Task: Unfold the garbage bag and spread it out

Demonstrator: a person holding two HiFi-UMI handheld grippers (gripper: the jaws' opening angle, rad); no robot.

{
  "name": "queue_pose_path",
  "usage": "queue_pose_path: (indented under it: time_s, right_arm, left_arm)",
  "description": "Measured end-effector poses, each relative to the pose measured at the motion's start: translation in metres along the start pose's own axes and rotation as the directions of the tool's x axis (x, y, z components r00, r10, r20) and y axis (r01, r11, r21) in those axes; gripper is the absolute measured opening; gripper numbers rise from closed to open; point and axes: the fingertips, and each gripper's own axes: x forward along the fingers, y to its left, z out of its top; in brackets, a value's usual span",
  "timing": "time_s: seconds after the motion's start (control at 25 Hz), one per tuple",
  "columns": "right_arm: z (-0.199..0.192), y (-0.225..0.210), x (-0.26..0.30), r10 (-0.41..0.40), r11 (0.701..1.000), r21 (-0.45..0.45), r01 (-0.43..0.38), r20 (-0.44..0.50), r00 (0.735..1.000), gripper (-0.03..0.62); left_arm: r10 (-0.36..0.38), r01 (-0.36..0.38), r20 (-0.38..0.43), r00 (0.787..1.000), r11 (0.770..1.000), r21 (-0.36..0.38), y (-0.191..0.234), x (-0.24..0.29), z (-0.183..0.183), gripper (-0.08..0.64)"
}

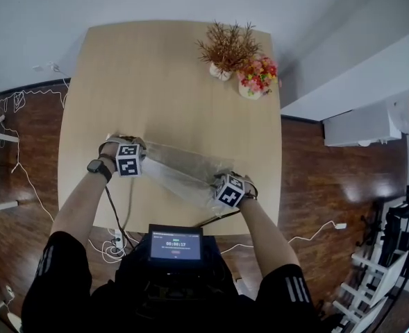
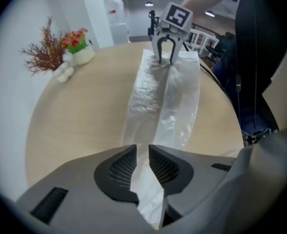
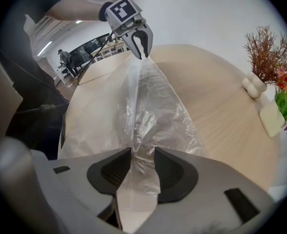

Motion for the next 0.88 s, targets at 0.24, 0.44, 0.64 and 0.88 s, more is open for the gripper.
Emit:
queue_pose_path:
  time_s: [0.24,0.44,0.64,0.88]
  right_arm:
    - [-0.001,-0.001,0.003,0.004,1.0,-0.002,-0.004,-0.002,1.0,0.181]
    - [-0.002,-0.014,0.001,-0.017,1.0,-0.015,0.017,-0.012,1.0,0.186]
    - [-0.007,-0.049,-0.005,-0.068,0.998,0.005,0.068,-0.033,0.997,0.196]
    - [-0.018,-0.087,-0.015,-0.112,0.992,0.051,0.114,-0.057,0.992,0.198]
  left_arm:
    - [-0.073,0.072,-0.047,0.996,0.997,-0.031,-0.02,0.021,-0.026,0.107]
    - [-0.102,0.099,-0.023,0.995,0.989,-0.108,-0.026,0.022,-0.025,0.183]
    - [-0.106,0.108,0.016,0.994,0.982,-0.157,-0.028,0.025,-0.008,0.192]
    - [-0.077,0.094,0.081,0.994,0.967,-0.237,-0.009,0.031,0.026,0.195]
